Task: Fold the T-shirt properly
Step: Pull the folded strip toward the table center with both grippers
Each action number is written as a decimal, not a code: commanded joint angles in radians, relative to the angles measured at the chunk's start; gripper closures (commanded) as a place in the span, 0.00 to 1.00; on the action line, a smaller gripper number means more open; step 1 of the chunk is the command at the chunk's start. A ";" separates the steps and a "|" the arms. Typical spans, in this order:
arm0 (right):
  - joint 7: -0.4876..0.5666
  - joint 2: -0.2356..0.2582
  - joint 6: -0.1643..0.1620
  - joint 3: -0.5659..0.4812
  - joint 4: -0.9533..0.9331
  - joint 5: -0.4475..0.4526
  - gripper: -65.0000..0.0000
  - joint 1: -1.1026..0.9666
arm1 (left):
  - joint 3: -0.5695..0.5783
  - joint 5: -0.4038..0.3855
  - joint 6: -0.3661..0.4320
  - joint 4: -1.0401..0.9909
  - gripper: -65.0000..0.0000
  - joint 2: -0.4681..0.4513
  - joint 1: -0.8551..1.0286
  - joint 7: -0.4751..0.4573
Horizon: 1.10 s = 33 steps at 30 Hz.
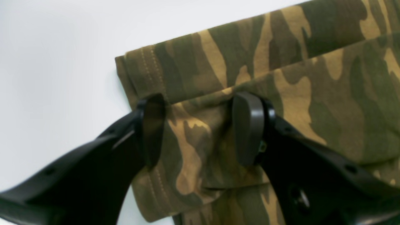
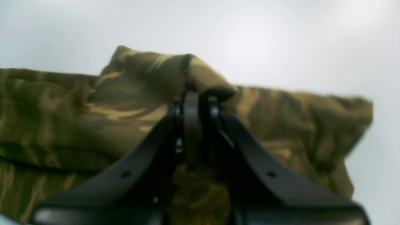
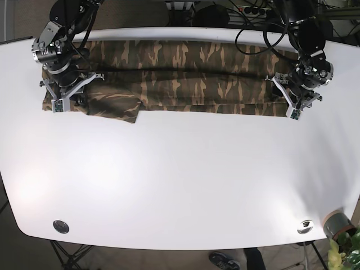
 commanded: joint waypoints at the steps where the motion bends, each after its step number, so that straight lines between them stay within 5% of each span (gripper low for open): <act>1: -0.011 0.003 0.010 0.045 0.025 0.012 0.97 -0.009 | 0.002 0.031 -0.001 0.001 0.51 -0.008 0.002 0.032; 15: -0.019 0.009 0.001 0.164 0.025 0.199 0.94 -0.168 | 0.002 0.029 -0.001 0.001 0.51 -0.028 0.002 0.032; 24: -0.014 0.003 0.000 0.177 0.027 0.199 0.47 -0.198 | 0.002 0.031 -0.001 0.002 0.51 -0.026 0.000 0.034; 33: -0.014 0.010 0.009 0.177 0.027 0.203 0.42 -0.135 | 0.002 0.028 -0.001 0.011 0.51 -0.026 -0.008 0.032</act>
